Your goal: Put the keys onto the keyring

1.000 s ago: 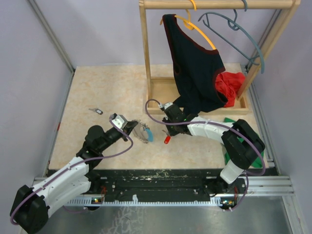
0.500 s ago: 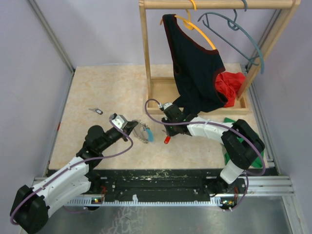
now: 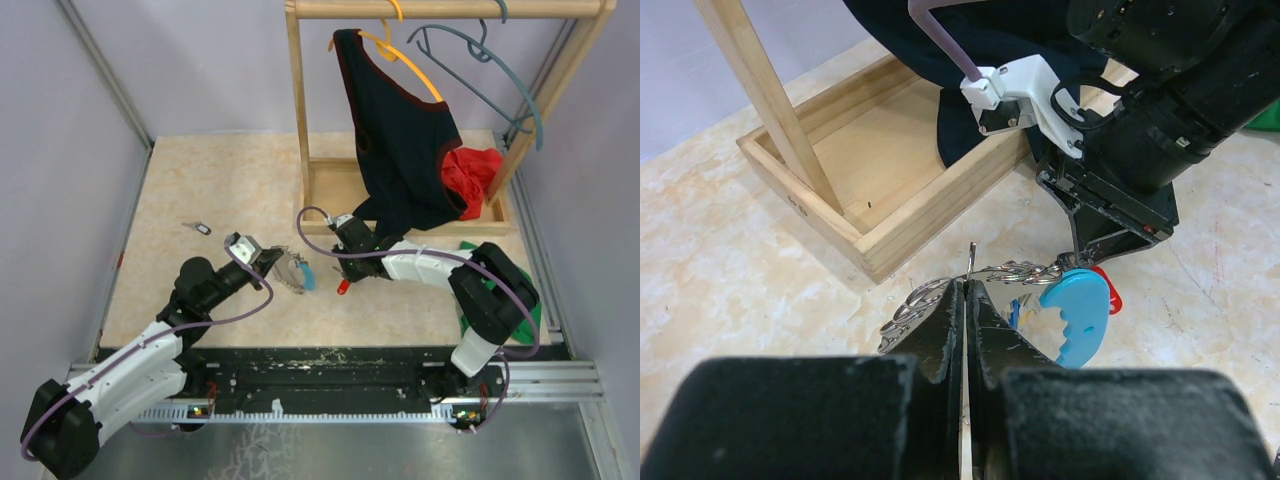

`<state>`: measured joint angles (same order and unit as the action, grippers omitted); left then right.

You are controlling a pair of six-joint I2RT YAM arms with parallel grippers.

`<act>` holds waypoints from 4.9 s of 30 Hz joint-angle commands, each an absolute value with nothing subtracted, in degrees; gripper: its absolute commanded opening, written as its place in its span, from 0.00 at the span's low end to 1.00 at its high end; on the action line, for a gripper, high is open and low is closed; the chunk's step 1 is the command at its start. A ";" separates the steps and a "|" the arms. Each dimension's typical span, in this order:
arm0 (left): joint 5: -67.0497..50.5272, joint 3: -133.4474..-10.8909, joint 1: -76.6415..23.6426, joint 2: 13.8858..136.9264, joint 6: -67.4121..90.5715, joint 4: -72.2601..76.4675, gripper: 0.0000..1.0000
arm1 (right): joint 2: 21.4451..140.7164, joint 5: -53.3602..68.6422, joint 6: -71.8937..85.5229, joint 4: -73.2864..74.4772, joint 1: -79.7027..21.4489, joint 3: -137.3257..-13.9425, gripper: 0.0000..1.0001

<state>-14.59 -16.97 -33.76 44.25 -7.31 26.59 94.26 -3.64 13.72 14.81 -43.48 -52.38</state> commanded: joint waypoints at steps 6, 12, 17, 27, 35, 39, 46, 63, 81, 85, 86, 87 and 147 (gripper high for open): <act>-15.26 -17.75 -33.93 44.10 -6.80 28.33 0.01 | 91.71 -7.83 13.27 13.75 -43.95 -52.84 0.00; -14.85 -17.67 -33.93 43.78 -6.73 28.39 0.01 | 84.63 -18.50 13.61 12.61 -43.95 -49.64 0.00; -14.42 -17.67 -33.93 43.56 -6.60 28.38 0.01 | 79.29 -27.07 14.49 9.81 -43.95 -45.72 0.00; -13.71 -17.48 -33.93 43.29 -6.24 28.39 0.01 | 74.94 -35.13 18.08 7.41 -45.74 -39.29 0.00; -13.01 -17.40 -33.93 43.12 -6.09 28.32 0.01 | 76.04 -36.68 28.45 9.75 -53.04 -36.30 0.00; -12.91 -17.32 -33.93 43.05 -6.07 28.39 0.01 | 76.50 -35.37 33.03 9.08 -56.69 -35.49 0.00; -12.53 -17.20 -33.93 42.97 -5.91 28.38 0.01 | 80.62 -26.69 34.72 5.28 -58.62 -36.57 0.05; -11.38 -16.71 -33.93 41.93 -5.86 28.73 0.01 | 82.94 -14.56 9.67 15.83 -53.09 -45.60 0.45; -11.33 -16.61 -33.93 41.78 -5.90 28.92 0.01 | 88.33 -17.98 16.98 24.48 -43.47 -48.11 0.45; -11.43 -16.69 -33.93 41.98 -5.96 28.94 0.01 | 85.57 -21.17 21.45 27.05 -42.48 -46.24 0.45; -11.55 -16.70 -33.93 41.99 -5.96 28.93 0.01 | 84.70 -21.14 22.39 27.30 -42.20 -45.63 0.45; -11.61 -16.70 -33.93 42.05 -5.91 28.92 0.01 | 83.77 -20.92 23.11 27.39 -41.88 -44.90 0.45; -12.20 -16.57 -33.93 41.75 -5.73 29.12 0.01 | 68.18 -1.92 18.92 10.96 -34.87 -33.18 0.38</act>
<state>-11.60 -16.45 -33.76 42.52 -6.00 26.52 70.26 -8.21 18.13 14.70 -37.82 -35.31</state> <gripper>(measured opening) 0.012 0.385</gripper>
